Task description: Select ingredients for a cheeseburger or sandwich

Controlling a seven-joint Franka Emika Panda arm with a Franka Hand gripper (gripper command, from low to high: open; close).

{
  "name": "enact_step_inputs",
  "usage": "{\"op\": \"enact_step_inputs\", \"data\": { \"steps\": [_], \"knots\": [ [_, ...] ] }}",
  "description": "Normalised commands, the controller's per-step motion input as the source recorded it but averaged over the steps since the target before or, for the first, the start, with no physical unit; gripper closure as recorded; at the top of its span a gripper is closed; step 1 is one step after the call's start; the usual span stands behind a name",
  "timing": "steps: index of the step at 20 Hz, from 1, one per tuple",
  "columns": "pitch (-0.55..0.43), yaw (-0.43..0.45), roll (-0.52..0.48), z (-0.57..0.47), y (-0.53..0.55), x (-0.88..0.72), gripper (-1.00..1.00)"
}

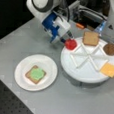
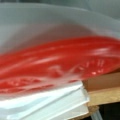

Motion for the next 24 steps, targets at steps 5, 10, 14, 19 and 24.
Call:
{"op": "enact_step_inputs", "data": {
  "steps": [5,10,14,19,24],
  "knots": [
    [-0.185,-0.202,-0.086,0.14,0.3,-0.13,-1.0],
    [-0.147,-0.248,-0.075,0.1,0.3,-0.17,-1.0],
    [-0.14,-0.271,-0.077,0.1,0.27,-0.17,-1.0],
    [-0.144,-0.262,-0.093,0.09,0.27,-0.17,-1.0],
    [-0.166,-0.265,-0.119,0.07,0.28,-0.16,-1.0]
  ]
}}
